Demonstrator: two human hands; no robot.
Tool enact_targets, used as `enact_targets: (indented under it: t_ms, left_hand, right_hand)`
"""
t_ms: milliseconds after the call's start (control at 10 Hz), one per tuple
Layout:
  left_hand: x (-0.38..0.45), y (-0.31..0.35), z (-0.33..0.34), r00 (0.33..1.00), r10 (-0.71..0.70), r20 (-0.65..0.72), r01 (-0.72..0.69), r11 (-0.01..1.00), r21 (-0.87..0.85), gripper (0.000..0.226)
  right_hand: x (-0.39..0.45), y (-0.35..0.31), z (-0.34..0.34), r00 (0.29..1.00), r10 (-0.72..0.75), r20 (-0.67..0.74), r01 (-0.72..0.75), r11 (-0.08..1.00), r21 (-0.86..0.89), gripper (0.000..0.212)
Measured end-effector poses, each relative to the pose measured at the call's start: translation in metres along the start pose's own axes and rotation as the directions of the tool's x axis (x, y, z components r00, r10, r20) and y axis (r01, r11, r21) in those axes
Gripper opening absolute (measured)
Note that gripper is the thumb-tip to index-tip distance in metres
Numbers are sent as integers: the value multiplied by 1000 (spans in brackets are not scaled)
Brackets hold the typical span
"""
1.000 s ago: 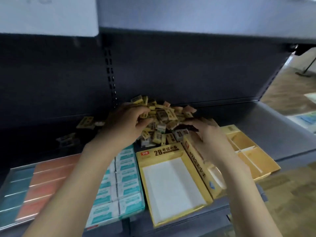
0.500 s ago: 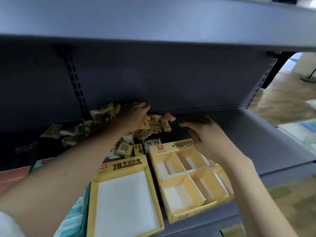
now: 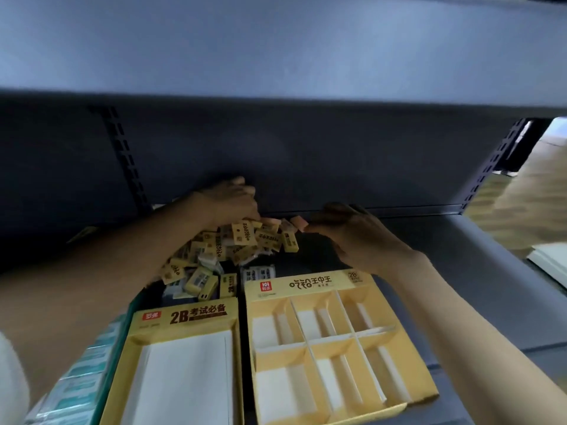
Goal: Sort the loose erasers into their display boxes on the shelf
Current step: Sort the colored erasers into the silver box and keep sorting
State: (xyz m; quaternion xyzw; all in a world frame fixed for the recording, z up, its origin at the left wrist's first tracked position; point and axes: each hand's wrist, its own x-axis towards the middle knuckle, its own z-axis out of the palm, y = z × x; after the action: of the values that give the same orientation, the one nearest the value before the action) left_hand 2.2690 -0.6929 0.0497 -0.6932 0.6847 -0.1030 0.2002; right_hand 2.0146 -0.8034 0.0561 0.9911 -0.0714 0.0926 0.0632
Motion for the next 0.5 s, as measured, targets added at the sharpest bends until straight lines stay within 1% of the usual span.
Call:
enact_targets:
  t_ms: [100, 200, 300, 400, 500]
  left_hand:
    - [-5, 7, -14, 999, -25, 37, 22, 997, 71, 27]
    - [-17, 11, -19, 1000, 23, -20, -19, 985, 174, 24]
    - [-32, 13, -12, 978, 29, -205, 28, 963, 268, 20]
    - [-47, 14, -1, 950, -36, -310, 123, 956, 267, 31]
    - [-64, 17, 8, 890, -61, -451, 174, 961, 214, 32]
  right_hand:
    - [18, 11, 18, 991, -131, -31, 128, 988, -81, 65]
    - [32, 14, 25, 988, -154, 8, 154, 977, -149, 68]
    - [50, 19, 37, 985, -167, 36, 171, 958, -231, 71]
    - [65, 15, 41, 975, -222, 26, 220, 935, -277, 75]
    - [80, 11, 43, 963, -268, 43, 267, 910, -316, 74]
